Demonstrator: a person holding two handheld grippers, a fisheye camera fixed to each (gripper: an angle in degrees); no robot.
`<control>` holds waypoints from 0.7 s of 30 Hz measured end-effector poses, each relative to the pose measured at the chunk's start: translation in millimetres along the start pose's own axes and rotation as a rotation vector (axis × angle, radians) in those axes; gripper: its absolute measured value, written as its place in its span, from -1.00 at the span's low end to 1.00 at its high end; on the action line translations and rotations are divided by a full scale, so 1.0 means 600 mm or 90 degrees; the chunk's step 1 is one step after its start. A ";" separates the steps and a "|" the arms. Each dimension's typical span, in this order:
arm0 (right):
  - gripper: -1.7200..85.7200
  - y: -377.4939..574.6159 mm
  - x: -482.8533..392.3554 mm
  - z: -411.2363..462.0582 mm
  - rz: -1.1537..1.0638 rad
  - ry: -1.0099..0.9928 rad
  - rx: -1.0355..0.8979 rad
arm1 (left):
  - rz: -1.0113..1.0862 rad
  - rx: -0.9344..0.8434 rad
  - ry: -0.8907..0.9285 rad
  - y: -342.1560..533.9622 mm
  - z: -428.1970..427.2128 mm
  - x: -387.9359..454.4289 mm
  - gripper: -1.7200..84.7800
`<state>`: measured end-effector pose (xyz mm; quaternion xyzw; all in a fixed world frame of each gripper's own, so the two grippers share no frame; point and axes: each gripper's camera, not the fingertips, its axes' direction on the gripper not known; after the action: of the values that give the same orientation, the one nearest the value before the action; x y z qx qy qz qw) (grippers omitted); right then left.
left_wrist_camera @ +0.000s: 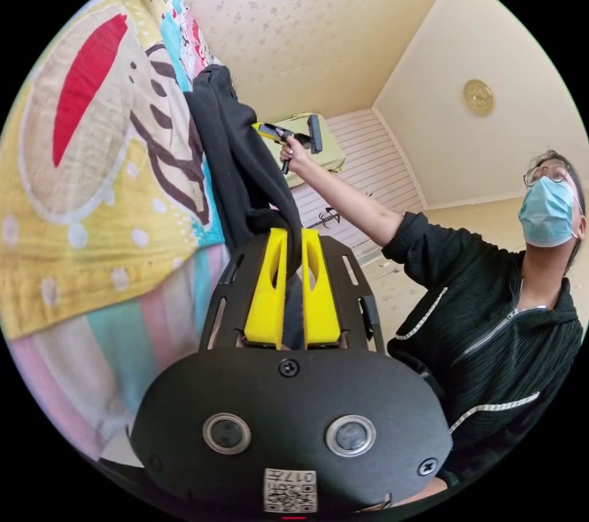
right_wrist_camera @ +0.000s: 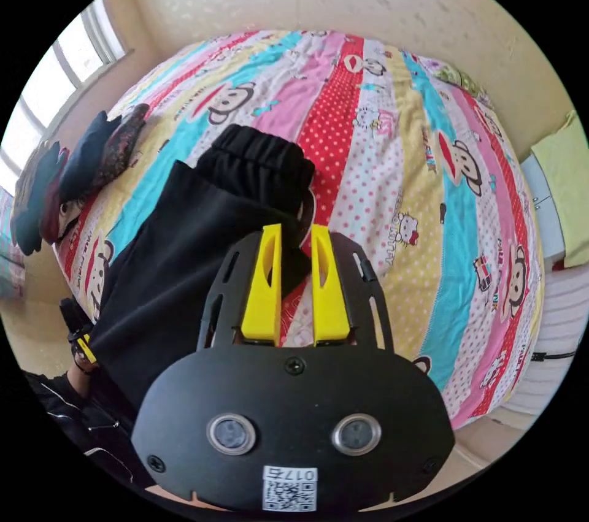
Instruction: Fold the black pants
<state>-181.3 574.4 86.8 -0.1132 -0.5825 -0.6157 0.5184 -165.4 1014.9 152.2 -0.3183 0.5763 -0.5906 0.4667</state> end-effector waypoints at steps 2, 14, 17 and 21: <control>-0.70 -0.017 -0.012 0.013 0.003 0.018 -0.005 | -0.010 -0.011 0.004 0.001 0.000 -0.002 -0.85; -0.73 -0.208 -0.292 -0.020 -0.435 0.044 -0.084 | -0.019 -0.041 0.023 0.010 0.004 0.000 -0.85; -0.72 -0.231 -0.398 0.059 -0.548 0.091 -0.161 | -0.022 -0.044 0.030 0.012 0.004 -0.002 -0.85; -0.76 -0.249 -0.515 0.172 -0.637 0.154 -0.202 | -0.025 -0.043 0.035 0.015 0.003 -0.005 -0.85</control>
<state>-209.2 784.8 -202.0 0.1728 -0.4014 -0.8765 0.2017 -161.2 1017.7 144.1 -0.3286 0.6021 -0.5886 0.4277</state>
